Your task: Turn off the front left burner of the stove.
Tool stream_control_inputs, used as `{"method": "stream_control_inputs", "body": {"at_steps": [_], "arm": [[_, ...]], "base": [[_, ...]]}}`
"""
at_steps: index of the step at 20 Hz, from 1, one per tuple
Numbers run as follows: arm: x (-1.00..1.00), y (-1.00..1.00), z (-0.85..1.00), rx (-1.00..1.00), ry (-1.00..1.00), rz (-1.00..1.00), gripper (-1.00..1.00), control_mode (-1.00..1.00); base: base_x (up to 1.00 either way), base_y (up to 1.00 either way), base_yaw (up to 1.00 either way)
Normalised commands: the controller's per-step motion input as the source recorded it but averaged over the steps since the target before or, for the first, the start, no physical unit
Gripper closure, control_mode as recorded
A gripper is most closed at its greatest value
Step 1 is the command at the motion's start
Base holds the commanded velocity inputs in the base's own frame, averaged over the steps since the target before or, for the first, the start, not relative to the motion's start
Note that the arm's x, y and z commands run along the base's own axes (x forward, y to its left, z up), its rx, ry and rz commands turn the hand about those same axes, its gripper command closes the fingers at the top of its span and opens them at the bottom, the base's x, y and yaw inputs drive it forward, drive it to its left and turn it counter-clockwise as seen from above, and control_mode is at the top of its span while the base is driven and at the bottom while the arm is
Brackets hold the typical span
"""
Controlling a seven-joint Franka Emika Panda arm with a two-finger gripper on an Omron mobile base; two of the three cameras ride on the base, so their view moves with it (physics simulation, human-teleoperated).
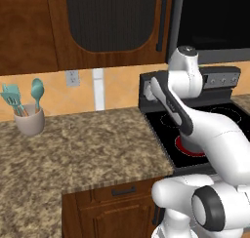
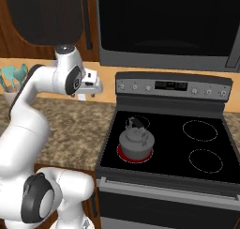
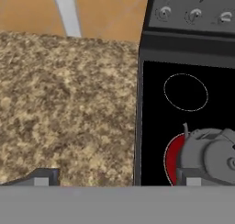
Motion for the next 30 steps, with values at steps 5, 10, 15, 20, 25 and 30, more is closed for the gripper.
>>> {"method": "stream_control_inputs", "body": {"at_steps": [5,10,15,20,25,30], "arm": [[0.24,-0.22,-0.3,-0.01,-0.29,0.02,-1.0,-1.0],[0.49,-0.29,-0.24,-0.07,-0.05,-0.01,-1.0,-1.0],[0.56,-0.12,-0.38,-0.16,-0.02,-0.01,-1.0,-1.0],[0.7,0.0,-0.51,-0.16,-0.16,0.0,-1.0,-1.0],[0.59,0.0,-0.08,-0.02,-0.06,0.0,-1.0,-1.0],[0.37,-0.01,0.0,0.0,0.02,0.0,-1.0,-1.0]], "base": [[0.0,0.0,0.0],[0.0,0.0,0.0],[0.0,0.0,0.0],[0.0,0.0,0.0],[0.0,0.0,0.0],[0.0,0.0,0.0]]}}
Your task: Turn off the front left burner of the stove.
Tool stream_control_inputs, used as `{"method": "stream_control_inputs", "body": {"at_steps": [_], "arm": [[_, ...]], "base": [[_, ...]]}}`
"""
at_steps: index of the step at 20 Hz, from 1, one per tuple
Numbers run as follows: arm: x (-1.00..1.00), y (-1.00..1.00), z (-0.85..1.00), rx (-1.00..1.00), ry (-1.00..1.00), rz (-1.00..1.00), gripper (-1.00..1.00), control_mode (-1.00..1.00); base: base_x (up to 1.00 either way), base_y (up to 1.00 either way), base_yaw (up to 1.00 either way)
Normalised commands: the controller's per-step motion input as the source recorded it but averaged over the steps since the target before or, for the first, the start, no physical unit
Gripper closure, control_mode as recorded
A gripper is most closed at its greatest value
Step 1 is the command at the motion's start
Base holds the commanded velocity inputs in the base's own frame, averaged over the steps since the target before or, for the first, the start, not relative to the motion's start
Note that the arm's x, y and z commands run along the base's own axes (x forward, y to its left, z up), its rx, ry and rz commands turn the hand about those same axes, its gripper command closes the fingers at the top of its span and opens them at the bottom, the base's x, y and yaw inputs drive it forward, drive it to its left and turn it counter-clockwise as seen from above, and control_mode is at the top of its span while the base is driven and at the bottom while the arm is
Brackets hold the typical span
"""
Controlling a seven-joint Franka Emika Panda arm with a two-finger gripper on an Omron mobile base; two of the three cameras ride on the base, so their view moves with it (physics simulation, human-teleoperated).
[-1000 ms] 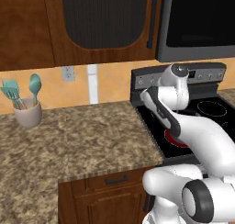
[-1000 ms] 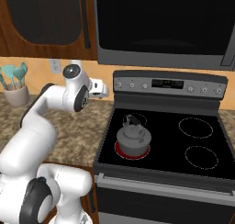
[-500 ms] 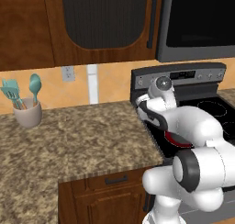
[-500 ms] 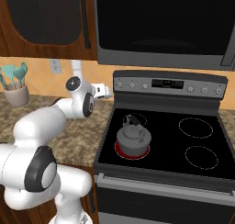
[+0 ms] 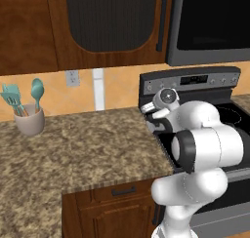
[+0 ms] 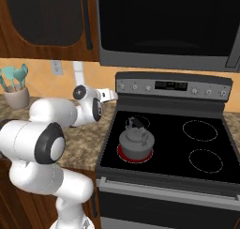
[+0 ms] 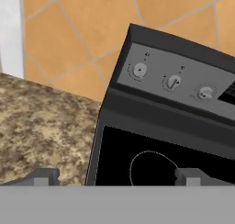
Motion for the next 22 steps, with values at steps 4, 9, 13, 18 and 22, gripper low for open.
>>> {"method": "stream_control_inputs", "body": {"at_steps": [4,9,13,18,22], "arm": [[0.04,-0.06,0.0,0.02,0.0,0.0,-1.0,-1.0],[0.11,0.0,0.0,0.06,0.0,0.0,-1.0,-1.0],[0.22,0.0,0.19,0.12,0.05,0.0,-1.0,-1.0],[0.27,0.0,0.23,0.1,0.08,0.0,-1.0,-1.0],[0.18,-0.02,0.19,0.02,0.0,0.0,-1.0,-1.0]], "base": [[0.0,0.0,0.0],[0.0,0.0,0.0],[0.0,0.0,0.0],[0.0,0.0,0.0],[0.0,0.0,0.0]]}}
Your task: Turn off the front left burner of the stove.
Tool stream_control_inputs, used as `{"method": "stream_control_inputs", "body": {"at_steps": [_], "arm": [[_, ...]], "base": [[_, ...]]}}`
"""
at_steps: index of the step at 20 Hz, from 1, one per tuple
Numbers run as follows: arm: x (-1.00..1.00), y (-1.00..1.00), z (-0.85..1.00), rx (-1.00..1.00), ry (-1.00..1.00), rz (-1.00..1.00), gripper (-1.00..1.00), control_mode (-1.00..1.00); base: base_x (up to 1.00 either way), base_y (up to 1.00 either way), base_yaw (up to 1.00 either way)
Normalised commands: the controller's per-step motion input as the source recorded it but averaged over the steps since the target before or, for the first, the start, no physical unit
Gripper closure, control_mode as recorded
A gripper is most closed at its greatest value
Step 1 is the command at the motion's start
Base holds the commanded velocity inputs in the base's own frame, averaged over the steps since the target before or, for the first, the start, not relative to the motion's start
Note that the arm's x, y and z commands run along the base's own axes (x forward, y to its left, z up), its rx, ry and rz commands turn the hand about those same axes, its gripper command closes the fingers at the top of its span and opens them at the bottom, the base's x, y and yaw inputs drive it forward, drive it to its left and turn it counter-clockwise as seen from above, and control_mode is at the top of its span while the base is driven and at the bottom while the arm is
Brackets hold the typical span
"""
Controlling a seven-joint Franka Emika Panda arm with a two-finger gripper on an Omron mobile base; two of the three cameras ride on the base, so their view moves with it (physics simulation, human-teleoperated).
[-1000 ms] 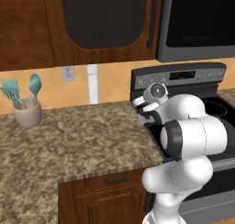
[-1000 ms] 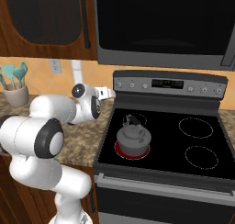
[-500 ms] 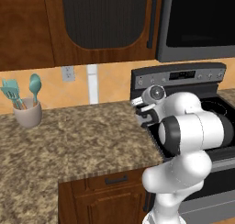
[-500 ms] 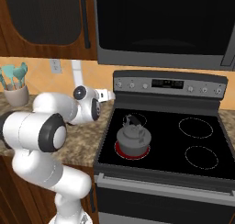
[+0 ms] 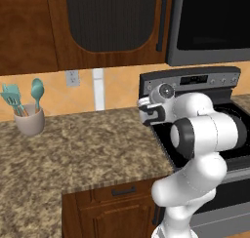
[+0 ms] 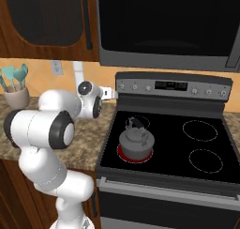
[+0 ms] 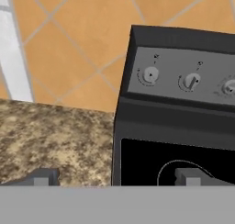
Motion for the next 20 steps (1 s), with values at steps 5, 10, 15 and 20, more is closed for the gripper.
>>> {"method": "stream_control_inputs", "body": {"at_steps": [5,10,15,20], "arm": [[0.23,-0.13,0.16,0.0,0.05,0.0,-1.0,-1.0],[0.06,-0.12,0.0,0.0,0.04,0.0,-1.0,-1.0],[0.02,-0.09,0.07,0.0,0.0,0.0,-1.0,-1.0],[0.11,-0.01,0.08,0.0,0.0,0.0,-1.0,-1.0]], "base": [[0.0,0.0,0.0],[0.0,0.0,0.0],[0.0,0.0,0.0],[0.0,0.0,0.0]]}}
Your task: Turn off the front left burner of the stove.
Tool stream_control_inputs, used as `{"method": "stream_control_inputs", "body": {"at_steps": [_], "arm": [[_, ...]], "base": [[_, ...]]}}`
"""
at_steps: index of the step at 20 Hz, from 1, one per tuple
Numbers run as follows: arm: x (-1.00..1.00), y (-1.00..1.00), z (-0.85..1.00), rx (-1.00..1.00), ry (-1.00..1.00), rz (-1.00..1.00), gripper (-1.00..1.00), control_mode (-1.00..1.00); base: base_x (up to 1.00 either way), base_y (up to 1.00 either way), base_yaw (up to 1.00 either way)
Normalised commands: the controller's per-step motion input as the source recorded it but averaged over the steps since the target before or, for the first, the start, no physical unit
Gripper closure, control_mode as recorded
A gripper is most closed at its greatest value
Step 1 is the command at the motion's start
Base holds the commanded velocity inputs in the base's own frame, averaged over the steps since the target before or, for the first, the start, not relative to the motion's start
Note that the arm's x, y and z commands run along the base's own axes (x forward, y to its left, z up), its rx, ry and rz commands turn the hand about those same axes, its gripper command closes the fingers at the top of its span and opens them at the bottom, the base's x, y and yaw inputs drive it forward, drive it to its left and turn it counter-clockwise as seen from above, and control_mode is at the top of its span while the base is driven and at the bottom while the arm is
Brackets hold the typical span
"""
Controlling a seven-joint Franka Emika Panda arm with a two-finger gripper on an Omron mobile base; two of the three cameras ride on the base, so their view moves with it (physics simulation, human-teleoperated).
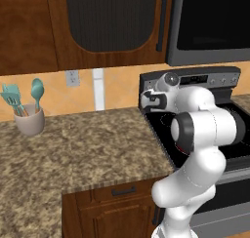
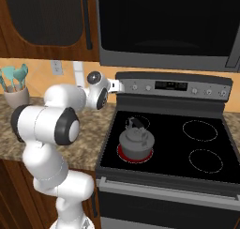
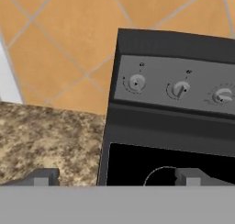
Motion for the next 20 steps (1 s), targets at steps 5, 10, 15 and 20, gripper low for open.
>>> {"method": "stream_control_inputs", "body": {"at_steps": [5,10,15,20], "arm": [[0.07,0.0,0.03,0.0,-0.04,0.0,-1.0,-1.0],[0.11,0.0,0.02,0.0,0.0,0.0,-1.0,-1.0],[0.15,0.0,0.0,0.0,-0.01,0.0,-1.0,-1.0],[0.01,0.0,0.0,0.0,-0.13,0.0,-1.0,-1.0]], "base": [[0.0,0.0,0.0],[0.0,0.0,0.0],[0.0,0.0,0.0],[0.0,0.0,0.0]]}}
